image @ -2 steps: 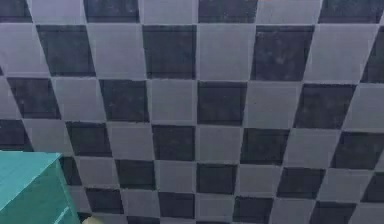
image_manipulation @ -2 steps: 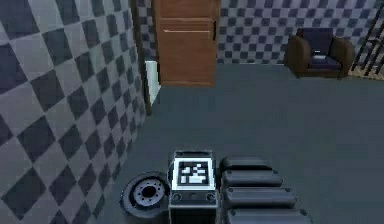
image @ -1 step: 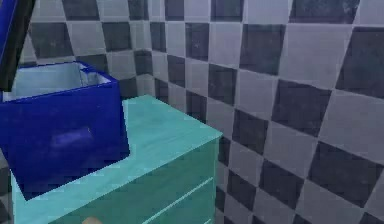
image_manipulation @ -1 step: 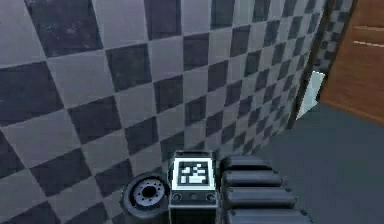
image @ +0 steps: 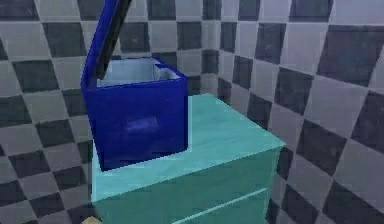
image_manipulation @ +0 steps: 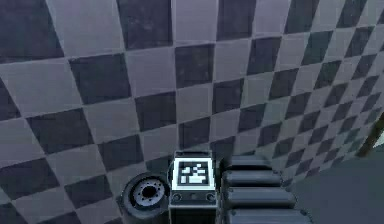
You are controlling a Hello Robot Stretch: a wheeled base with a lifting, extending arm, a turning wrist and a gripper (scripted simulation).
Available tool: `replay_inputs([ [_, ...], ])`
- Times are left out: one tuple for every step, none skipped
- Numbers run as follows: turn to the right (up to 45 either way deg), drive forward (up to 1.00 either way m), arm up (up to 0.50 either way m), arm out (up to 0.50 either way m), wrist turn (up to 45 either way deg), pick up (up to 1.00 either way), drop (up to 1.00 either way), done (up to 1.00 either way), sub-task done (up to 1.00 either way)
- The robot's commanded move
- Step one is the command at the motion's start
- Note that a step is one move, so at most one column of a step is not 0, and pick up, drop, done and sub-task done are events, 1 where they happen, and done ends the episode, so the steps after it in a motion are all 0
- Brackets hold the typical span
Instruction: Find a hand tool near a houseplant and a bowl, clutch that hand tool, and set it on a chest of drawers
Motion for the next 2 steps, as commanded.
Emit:
replay_inputs([
  [45.0, 0.0, 0.0, 0.0, 0.0, 0.0, 0.0, 0.0, 0.0],
  [45.0, 0.0, 0.0, 0.0, 0.0, 0.0, 0.0, 0.0, 0.0],
])
